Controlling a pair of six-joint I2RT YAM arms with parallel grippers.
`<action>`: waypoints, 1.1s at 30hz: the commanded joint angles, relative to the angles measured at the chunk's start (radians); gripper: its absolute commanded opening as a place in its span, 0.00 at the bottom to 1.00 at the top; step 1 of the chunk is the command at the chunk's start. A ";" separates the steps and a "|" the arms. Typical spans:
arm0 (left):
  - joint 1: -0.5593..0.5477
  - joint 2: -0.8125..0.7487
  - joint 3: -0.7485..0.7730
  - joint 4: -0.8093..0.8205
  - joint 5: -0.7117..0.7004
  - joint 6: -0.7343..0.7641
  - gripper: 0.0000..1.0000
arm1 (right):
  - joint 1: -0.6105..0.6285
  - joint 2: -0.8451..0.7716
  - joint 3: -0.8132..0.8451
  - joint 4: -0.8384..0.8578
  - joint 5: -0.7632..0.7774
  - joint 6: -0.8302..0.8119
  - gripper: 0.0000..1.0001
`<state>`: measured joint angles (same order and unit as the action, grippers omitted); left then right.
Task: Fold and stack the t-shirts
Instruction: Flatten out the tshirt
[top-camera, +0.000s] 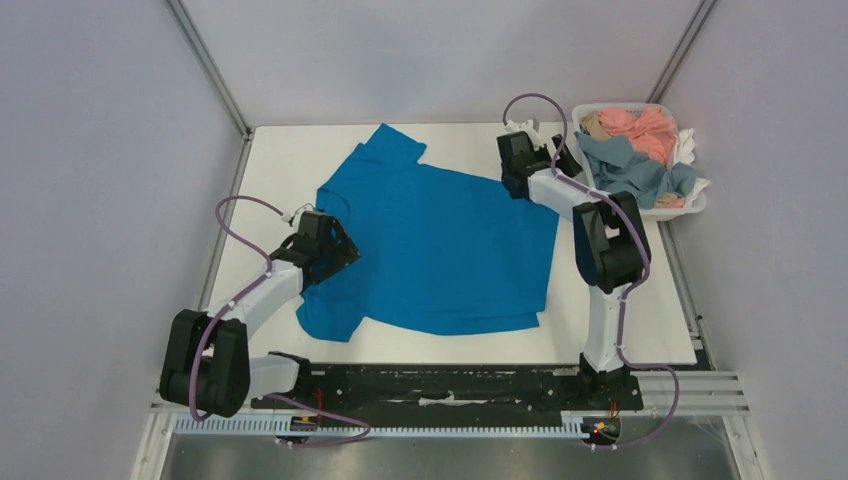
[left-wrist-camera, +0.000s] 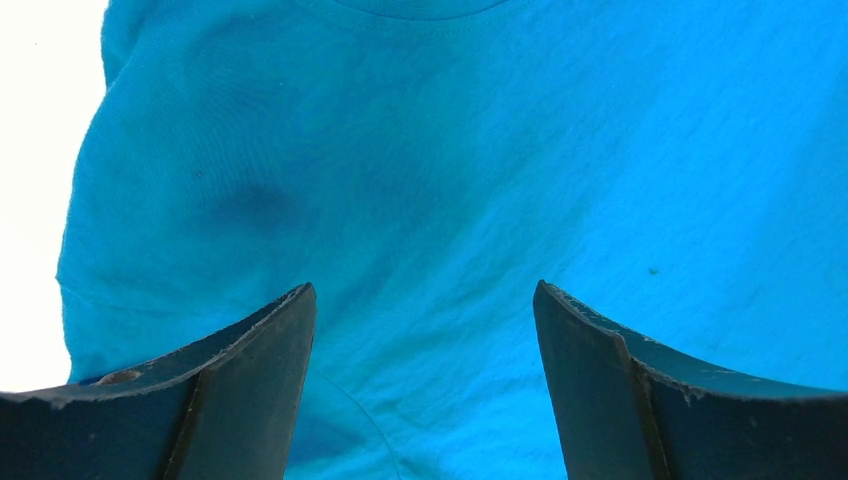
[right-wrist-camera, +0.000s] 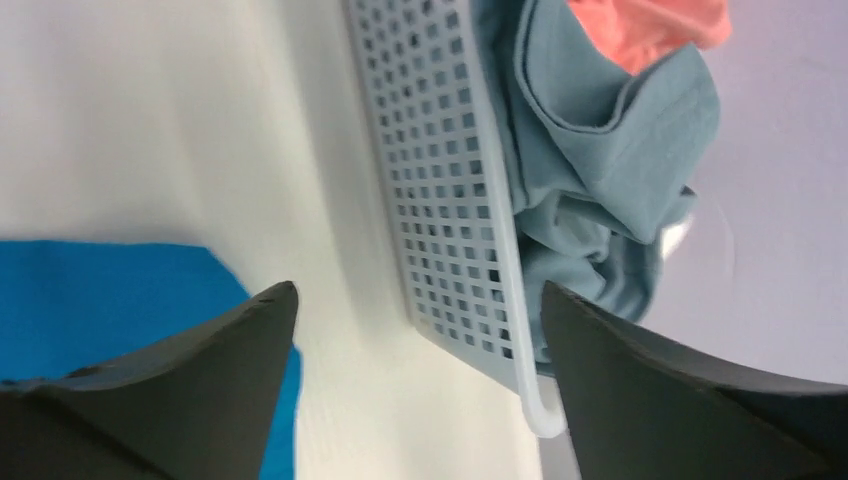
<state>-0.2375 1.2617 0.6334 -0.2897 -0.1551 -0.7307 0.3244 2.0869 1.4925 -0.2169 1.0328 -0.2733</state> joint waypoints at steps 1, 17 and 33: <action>0.000 0.009 0.022 0.015 0.001 0.028 0.86 | 0.034 -0.167 -0.060 -0.002 -0.276 0.100 0.98; 0.000 -0.015 -0.012 0.068 0.089 -0.009 0.86 | 0.074 -1.032 -0.940 -0.077 -1.065 0.614 0.98; 0.000 -0.005 -0.039 0.096 0.099 -0.012 0.86 | 0.216 -1.195 -1.185 0.040 -1.047 0.743 0.98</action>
<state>-0.2375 1.2537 0.5987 -0.2348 -0.0677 -0.7319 0.5358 0.7948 0.2935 -0.3119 -0.1051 0.4618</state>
